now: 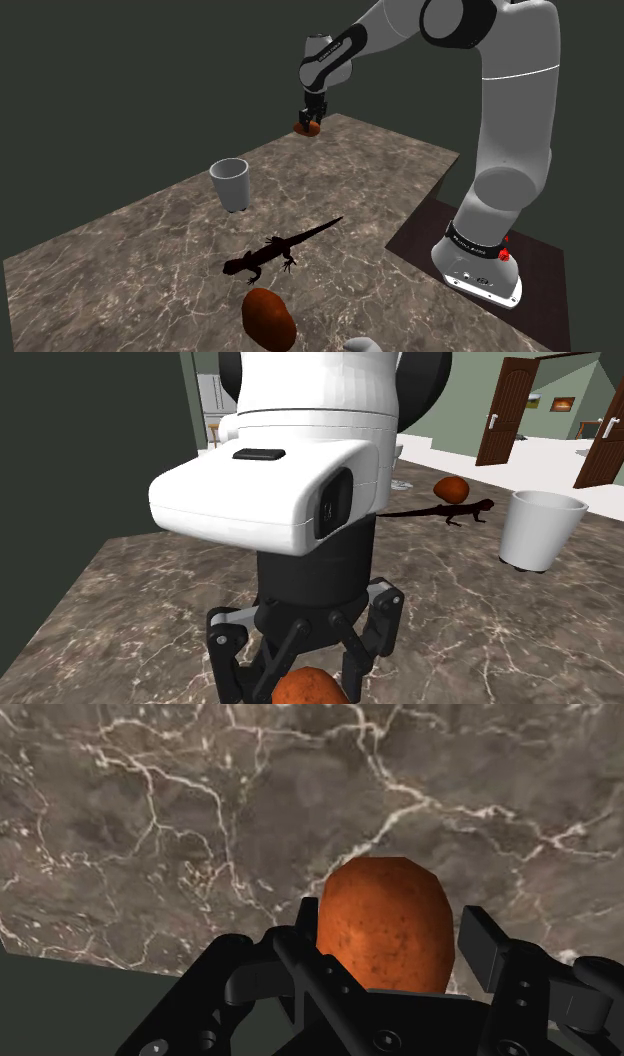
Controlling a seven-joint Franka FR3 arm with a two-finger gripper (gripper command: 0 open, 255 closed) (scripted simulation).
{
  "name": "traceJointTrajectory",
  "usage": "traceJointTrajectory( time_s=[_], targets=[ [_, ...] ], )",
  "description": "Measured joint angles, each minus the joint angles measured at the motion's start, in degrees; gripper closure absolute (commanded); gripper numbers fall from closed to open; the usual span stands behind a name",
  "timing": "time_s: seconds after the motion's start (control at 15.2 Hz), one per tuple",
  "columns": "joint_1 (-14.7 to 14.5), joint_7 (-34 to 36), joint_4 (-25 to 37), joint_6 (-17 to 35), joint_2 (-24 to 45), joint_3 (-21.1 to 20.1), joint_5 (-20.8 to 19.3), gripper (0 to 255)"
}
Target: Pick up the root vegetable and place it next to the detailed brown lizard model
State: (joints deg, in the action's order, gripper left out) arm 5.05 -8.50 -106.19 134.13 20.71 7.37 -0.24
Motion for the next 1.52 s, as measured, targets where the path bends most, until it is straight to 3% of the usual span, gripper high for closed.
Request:
traceJointTrajectory(
  time_s=[0.4,1.52],
  targets=[
    [0.0,0.0,0.1,-0.3,-0.2,0.0,0.0,255],
    [-0.2,0.0,6.1,-11.3,-5.2,0.3,-0.6,255]
  ],
)
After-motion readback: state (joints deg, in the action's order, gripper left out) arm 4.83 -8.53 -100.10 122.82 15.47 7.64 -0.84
